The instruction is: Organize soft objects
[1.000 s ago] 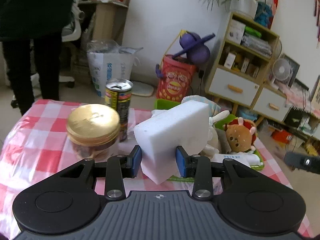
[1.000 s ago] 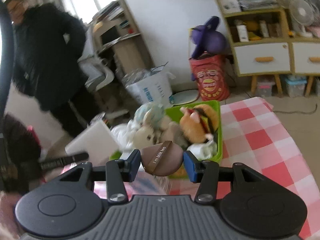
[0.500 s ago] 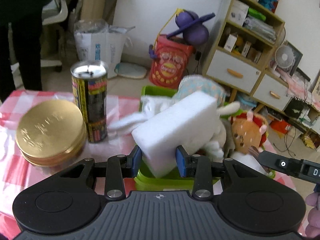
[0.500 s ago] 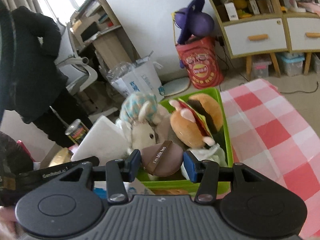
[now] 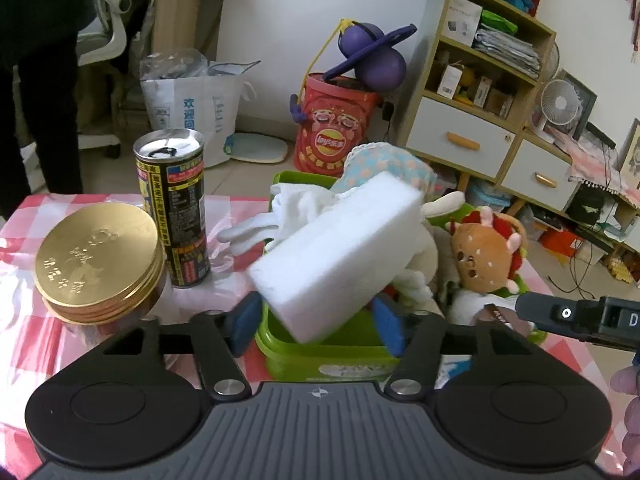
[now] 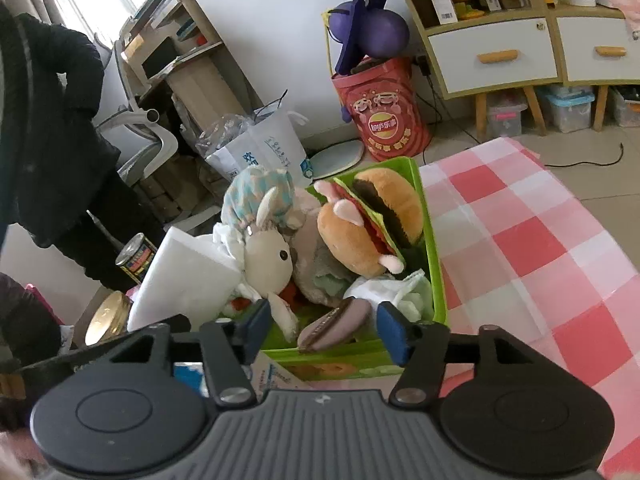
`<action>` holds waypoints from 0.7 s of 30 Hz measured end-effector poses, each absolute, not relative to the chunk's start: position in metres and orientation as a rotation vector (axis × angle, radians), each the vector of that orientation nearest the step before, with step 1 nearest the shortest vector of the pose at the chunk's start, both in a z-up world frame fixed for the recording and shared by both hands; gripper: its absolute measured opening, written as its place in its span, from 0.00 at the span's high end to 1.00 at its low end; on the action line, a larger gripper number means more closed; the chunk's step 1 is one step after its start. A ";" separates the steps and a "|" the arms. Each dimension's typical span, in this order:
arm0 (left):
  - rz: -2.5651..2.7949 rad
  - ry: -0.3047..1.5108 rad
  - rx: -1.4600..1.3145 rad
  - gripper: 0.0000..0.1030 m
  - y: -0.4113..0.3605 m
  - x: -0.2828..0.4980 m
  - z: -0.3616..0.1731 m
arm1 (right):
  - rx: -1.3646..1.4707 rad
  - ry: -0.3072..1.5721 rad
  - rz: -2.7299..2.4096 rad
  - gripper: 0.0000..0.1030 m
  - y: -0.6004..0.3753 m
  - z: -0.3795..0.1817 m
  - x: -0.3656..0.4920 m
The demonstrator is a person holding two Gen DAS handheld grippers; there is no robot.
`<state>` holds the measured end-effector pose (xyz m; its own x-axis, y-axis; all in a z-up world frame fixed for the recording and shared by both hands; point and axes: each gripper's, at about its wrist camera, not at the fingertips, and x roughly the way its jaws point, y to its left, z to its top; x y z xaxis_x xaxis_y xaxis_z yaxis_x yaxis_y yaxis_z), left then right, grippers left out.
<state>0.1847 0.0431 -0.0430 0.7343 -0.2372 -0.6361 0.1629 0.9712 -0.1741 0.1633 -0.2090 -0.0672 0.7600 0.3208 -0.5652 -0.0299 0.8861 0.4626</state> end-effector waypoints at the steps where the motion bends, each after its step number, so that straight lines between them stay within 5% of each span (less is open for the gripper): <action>1: -0.219 0.710 -0.111 0.31 0.044 0.181 -0.040 | 0.445 0.685 0.196 0.63 -0.210 -0.064 0.162; 21: -0.068 0.839 -0.047 0.06 0.040 0.044 0.021 | 0.239 0.803 0.023 0.43 -0.198 0.018 0.038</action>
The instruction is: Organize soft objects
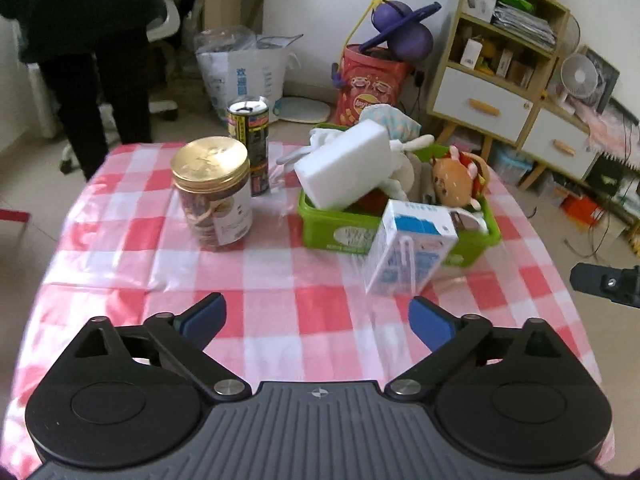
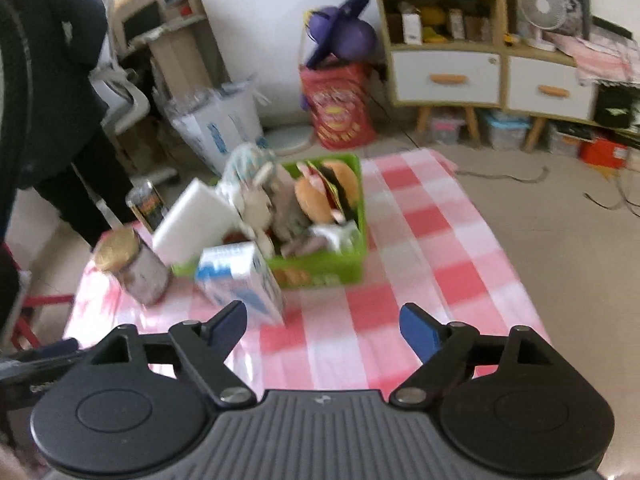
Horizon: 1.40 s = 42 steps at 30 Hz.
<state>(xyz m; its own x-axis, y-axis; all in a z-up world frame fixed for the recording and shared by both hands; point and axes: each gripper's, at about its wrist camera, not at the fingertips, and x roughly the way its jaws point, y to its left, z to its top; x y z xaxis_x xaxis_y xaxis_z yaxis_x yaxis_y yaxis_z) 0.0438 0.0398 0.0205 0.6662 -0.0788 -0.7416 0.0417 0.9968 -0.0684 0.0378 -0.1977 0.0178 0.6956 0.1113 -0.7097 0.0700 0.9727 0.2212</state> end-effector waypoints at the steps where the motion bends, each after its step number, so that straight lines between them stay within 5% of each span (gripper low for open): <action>1: -0.057 0.825 -0.022 0.05 0.035 0.035 0.026 | 0.224 0.803 0.019 0.42 -0.195 0.020 0.030; 42: 0.049 0.884 -0.035 0.05 0.024 -0.041 0.053 | 0.131 0.796 -0.018 0.35 -0.186 0.050 -0.043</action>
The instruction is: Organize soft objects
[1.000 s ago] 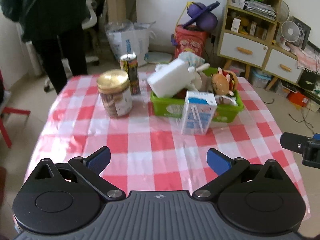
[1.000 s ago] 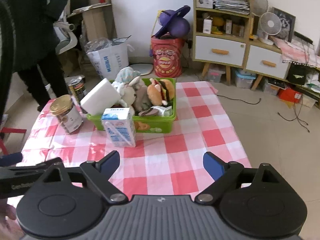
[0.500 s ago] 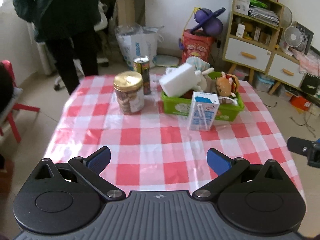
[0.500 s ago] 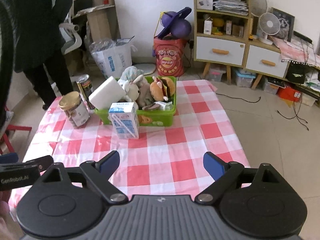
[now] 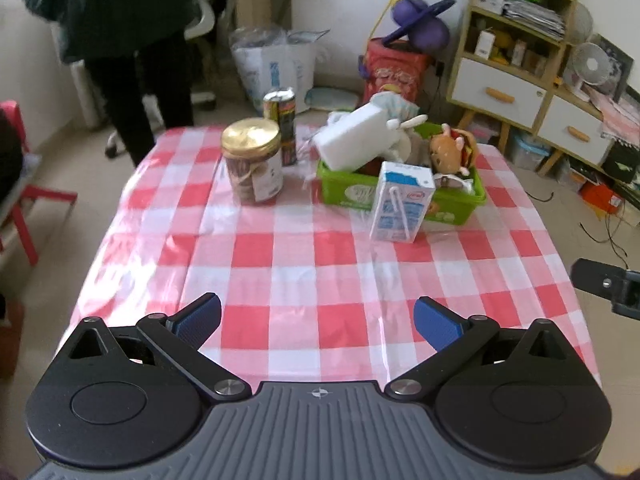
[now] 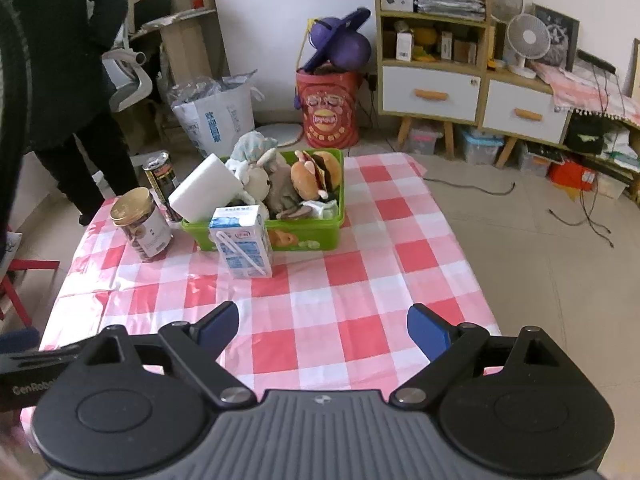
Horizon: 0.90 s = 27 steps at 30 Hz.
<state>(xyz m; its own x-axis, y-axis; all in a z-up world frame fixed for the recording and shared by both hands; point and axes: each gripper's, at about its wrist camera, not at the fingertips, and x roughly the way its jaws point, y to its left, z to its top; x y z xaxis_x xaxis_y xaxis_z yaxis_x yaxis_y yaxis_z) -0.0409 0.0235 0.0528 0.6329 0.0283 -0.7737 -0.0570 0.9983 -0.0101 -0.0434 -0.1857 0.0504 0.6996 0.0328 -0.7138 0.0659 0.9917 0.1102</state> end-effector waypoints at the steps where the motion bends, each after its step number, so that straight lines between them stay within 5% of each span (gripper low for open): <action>1: 0.060 0.883 -0.035 0.05 0.024 -0.041 0.052 | 0.139 0.797 -0.021 0.35 -0.185 0.051 -0.044; 27: 0.081 0.851 0.004 0.05 0.018 -0.046 0.055 | 0.087 0.800 -0.013 0.35 -0.167 0.050 -0.045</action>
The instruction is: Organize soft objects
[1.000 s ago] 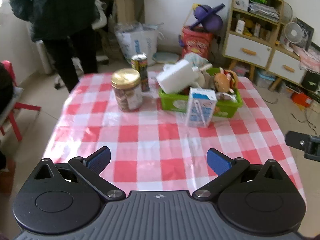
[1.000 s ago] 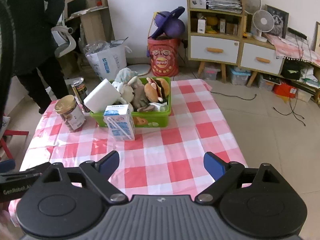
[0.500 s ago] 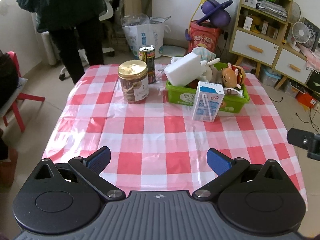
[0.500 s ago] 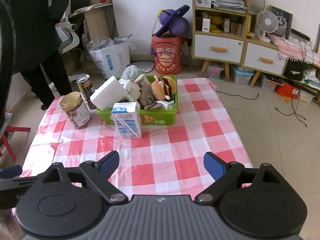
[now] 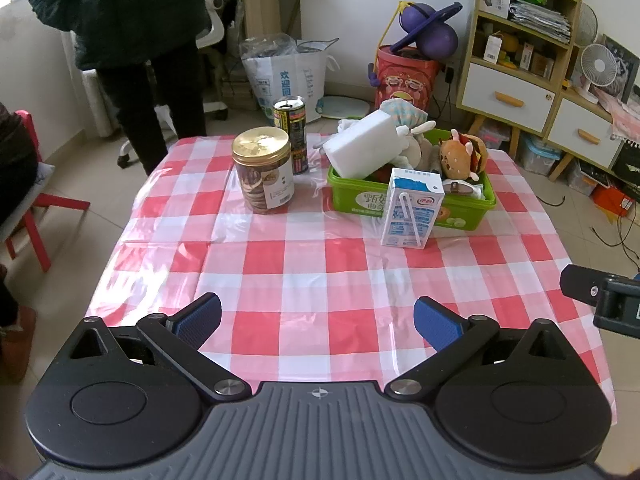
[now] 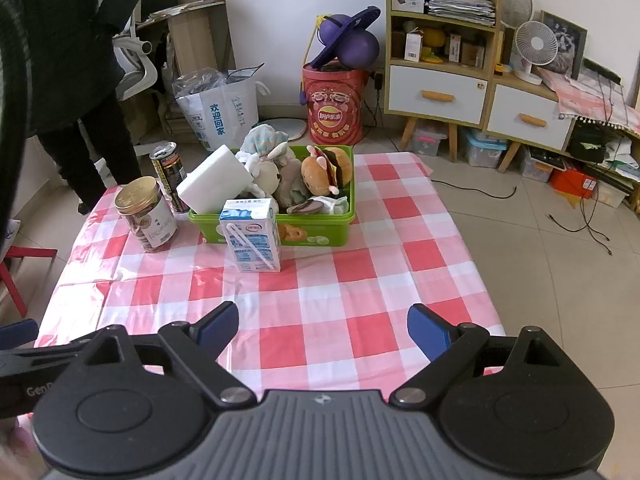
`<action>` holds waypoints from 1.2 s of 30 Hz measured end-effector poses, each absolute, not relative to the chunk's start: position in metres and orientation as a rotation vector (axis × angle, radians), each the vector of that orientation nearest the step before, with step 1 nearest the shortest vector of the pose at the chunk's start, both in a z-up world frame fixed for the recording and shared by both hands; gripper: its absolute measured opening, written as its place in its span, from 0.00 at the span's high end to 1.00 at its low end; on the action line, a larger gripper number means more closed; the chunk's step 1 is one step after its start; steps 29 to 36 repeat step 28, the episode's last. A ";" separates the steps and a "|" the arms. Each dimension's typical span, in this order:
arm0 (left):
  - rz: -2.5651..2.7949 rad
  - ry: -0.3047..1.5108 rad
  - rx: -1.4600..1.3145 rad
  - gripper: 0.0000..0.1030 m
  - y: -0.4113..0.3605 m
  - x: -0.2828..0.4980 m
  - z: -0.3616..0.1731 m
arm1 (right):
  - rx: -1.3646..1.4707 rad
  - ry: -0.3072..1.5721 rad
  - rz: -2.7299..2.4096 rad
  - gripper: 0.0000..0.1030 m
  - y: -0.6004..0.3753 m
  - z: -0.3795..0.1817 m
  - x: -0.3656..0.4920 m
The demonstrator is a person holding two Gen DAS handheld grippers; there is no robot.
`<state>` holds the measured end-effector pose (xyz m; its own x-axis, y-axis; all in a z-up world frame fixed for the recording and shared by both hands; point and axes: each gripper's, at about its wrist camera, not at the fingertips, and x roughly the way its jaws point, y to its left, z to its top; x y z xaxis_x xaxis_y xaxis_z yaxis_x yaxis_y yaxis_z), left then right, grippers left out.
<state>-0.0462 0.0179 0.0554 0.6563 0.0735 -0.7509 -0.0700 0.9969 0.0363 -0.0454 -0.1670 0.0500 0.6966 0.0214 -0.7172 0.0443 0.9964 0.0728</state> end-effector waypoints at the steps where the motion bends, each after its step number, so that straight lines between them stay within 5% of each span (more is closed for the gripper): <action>1: 0.081 0.849 0.005 0.05 0.017 -0.046 0.056 | 0.086 0.801 -0.013 0.35 -0.167 0.050 -0.045; 36: 0.059 0.857 0.015 0.05 0.002 -0.045 0.053 | 0.077 0.806 -0.022 0.35 -0.165 0.047 -0.044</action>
